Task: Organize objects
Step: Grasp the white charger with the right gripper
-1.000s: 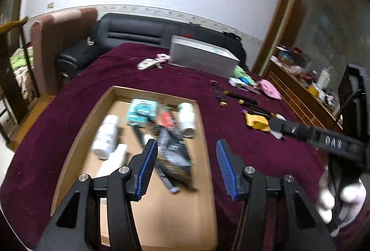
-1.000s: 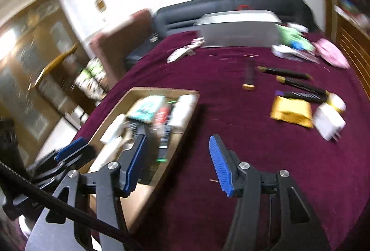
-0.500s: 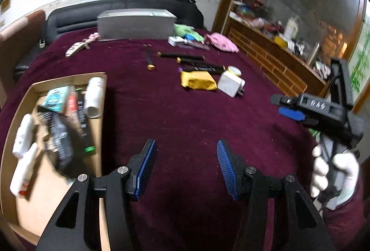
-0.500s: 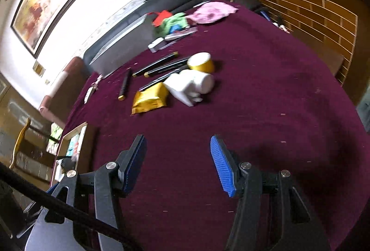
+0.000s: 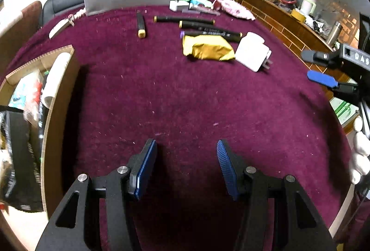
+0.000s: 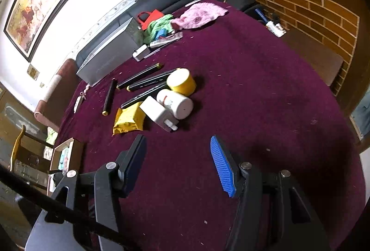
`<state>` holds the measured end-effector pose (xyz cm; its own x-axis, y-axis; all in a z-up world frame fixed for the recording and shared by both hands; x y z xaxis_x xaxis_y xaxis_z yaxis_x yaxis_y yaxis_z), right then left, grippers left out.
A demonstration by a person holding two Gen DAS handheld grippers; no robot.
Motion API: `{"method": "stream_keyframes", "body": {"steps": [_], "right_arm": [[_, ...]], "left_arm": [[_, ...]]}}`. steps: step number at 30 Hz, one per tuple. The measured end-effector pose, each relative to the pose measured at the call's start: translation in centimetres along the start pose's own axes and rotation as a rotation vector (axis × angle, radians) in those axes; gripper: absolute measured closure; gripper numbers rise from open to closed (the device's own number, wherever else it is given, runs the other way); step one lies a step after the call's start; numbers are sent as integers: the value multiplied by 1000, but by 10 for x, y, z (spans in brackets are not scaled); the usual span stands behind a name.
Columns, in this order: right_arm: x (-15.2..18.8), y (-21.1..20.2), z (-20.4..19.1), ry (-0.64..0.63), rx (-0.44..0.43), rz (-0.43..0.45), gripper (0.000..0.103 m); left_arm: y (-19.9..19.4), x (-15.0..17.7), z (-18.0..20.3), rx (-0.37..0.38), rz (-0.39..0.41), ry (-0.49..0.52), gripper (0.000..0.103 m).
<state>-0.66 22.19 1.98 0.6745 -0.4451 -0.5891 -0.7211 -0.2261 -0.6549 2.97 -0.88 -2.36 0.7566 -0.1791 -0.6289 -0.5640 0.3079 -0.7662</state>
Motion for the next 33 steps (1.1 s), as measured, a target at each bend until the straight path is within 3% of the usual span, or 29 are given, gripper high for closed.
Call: {"method": "stream_keyframes", "body": {"steps": [5, 15, 19, 23, 25, 29, 33], "right_arm": [[0, 21, -13, -17, -29, -34, 47], [-19, 56, -40, -170, 33, -6, 47], [-23, 74, -51, -244, 52, -39, 48], [-21, 90, -55, -285, 83, -82, 64], [-17, 96, -54, -284, 97, -103, 66], [-12, 104, -43, -263, 131, -125, 80], [-8, 99, -33, -192, 110, -125, 83]], "left_arm": [[2, 4, 8, 2, -1, 50, 38], [10, 7, 23, -34, -41, 138, 19], [13, 8, 26, -42, -49, 153, 14], [15, 9, 29, -35, -59, 163, 6], [17, 10, 32, -33, -68, 174, 3], [18, 10, 33, -34, -68, 175, 2], [19, 10, 33, -33, -69, 175, 2]]}}
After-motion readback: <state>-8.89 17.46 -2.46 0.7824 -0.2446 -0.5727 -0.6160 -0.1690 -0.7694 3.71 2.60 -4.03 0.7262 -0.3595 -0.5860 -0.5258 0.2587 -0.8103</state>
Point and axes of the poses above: each gripper's, at about its wrist camera, not at the fingertips, and y roughly the way its jaws point, z to its right, x to its underside, the point moved 6 cm from there along y, roughly the way its jaws point, and after that the axes turned 4 degrees about z, right-handed, at the moved point
